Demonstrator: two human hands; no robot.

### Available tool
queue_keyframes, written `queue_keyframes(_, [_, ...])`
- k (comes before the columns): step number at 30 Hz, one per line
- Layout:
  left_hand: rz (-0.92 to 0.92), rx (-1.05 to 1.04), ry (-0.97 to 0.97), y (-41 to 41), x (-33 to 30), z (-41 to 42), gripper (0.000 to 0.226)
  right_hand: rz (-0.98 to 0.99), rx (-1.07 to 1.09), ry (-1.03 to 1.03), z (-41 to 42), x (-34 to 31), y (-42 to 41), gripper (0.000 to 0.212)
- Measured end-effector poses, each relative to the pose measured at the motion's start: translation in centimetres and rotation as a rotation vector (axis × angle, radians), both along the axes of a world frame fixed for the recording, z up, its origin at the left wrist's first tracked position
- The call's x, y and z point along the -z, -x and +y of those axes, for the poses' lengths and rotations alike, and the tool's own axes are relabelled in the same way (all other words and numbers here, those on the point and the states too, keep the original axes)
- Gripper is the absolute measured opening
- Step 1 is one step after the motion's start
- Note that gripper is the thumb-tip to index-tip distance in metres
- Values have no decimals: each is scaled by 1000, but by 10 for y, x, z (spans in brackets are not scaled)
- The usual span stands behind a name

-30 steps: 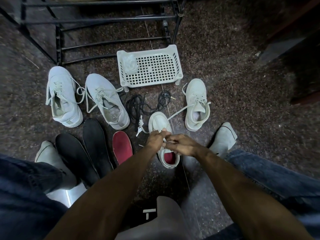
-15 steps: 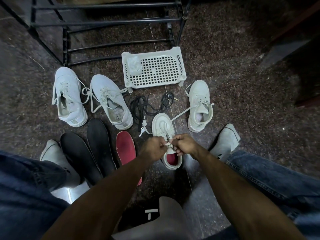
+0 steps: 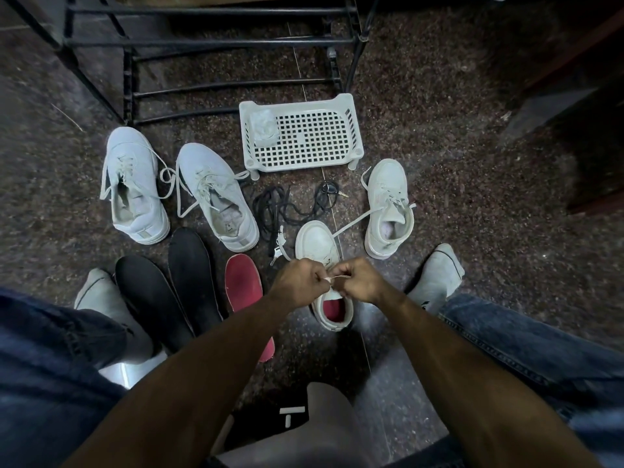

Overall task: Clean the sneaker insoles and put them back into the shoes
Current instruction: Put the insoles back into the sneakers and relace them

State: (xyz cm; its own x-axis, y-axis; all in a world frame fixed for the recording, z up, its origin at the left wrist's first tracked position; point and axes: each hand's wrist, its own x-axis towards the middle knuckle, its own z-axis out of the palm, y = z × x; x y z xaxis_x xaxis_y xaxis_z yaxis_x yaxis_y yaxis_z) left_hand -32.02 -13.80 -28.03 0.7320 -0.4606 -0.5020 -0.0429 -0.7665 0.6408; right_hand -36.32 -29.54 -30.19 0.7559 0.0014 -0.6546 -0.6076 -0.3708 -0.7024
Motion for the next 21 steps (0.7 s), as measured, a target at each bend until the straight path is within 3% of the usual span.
queue_keyframes(4, [30, -61, 28, 1, 5, 2, 13, -78, -136, 99, -3, 6, 0, 6])
queue_keyframes(11, [-289, 208, -138, 4, 12, 8, 23, 208, -23, -57, 3, -2, -6, 29])
queue_keyframes(18, [-304, 26, -74, 15, 13, 5, 6, 328, 5, -186, -5, -5, -8, 31])
queue_keyframes(21, [-233, 117, -87, 16, 13, 5, 22, 341, 109, -222, -3, -5, -7, 23])
